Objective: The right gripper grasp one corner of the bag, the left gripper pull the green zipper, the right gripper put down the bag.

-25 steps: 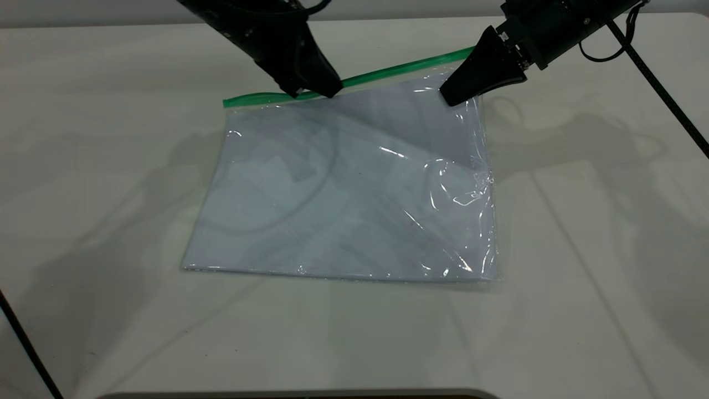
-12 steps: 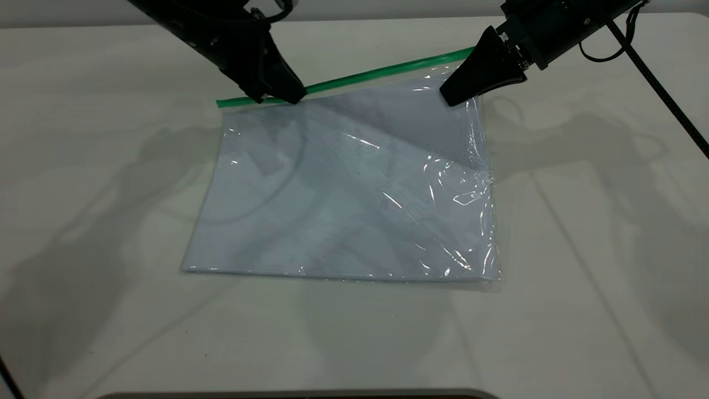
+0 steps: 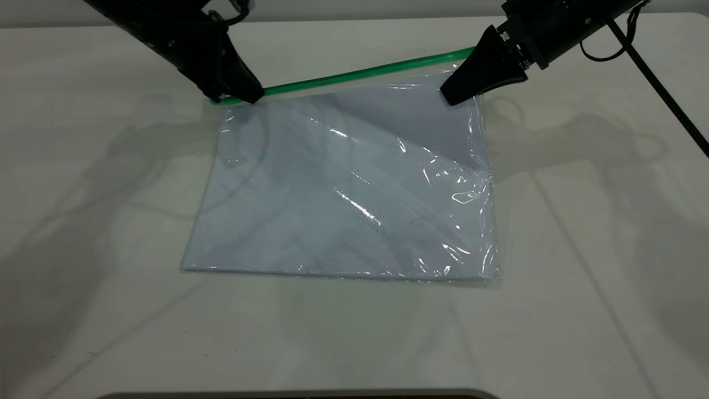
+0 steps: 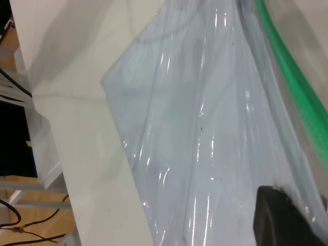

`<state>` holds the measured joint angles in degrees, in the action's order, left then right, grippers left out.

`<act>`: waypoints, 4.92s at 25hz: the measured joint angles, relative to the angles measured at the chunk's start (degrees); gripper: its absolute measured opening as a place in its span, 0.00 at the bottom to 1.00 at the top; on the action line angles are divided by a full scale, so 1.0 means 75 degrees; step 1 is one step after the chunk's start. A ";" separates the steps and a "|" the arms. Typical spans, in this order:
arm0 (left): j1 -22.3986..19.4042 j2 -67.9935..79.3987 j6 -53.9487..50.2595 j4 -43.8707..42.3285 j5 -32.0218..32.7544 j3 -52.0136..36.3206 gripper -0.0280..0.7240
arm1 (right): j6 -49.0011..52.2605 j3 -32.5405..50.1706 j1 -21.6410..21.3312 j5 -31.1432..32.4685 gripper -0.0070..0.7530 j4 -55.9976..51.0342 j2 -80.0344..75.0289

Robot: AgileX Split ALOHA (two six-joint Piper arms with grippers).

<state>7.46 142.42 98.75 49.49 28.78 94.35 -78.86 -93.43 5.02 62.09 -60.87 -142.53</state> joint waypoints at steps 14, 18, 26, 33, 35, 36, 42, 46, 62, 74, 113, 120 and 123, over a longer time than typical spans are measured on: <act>-0.0092 0.0000 -0.0554 -0.0809 -0.0123 0.0000 0.14 | -0.0016 0.0000 -0.0023 0.0015 0.06 0.0031 0.0000; -0.0187 0.0000 -0.0726 -0.0886 -0.0123 0.0000 0.14 | -0.0030 0.0000 -0.0023 0.0015 0.06 0.0033 0.0000; -0.0253 0.0000 -0.0955 -0.0988 0.0019 0.0000 0.15 | -0.0030 0.0000 -0.0023 0.0015 0.06 0.0033 0.0000; -0.0314 0.0000 -0.0977 -0.1092 -0.0020 0.0000 0.20 | -0.0030 0.0000 -0.0023 0.0022 0.06 0.0054 0.0000; -0.0378 0.0000 -0.0979 -0.1118 -0.0082 0.0000 0.28 | -0.0030 0.0000 -0.0063 0.0022 0.08 0.0127 0.0000; -0.0397 0.0000 -0.0979 -0.1075 -0.0074 0.0000 0.33 | -0.0030 0.0000 -0.0073 -0.0020 0.09 0.0139 0.0000; -0.0436 -0.0454 -0.0986 -0.0222 0.0119 0.0000 0.70 | -0.0030 0.0000 -0.0089 -0.0410 0.35 0.0173 0.0014; -0.0420 -0.1077 -0.1043 0.0250 0.0374 0.0000 0.78 | 0.0031 0.0000 -0.0098 -0.0861 0.65 0.0199 0.0043; 0.0117 -0.4964 -0.4899 -0.2030 0.2184 -0.0006 0.78 | 0.4219 0.0009 0.0243 -0.1218 0.70 0.4719 0.3979; 0.0152 -0.8463 -1.0252 -0.6178 0.5087 -0.0010 0.78 | 0.7683 0.0428 0.0481 0.1155 0.61 0.6055 0.8211; 0.0152 -1.5918 -1.2504 -0.6283 0.4650 -0.8848 0.78 | 1.0705 0.8778 0.0481 0.0218 0.52 0.8266 1.5691; 0.0152 -1.6873 -1.2513 -0.6226 0.4684 -0.8848 0.78 | 1.0705 0.8778 0.0481 0.0218 0.46 0.8266 1.5691; 0.0043 -1.7297 -1.2519 -0.6182 0.4690 -0.8848 0.78 | 1.0713 0.8778 0.0369 0.0211 0.43 0.8256 1.5884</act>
<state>7.78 12.69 4.86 3.13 63.95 27.99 1.50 -27.60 7.79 63.67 1.05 -23.40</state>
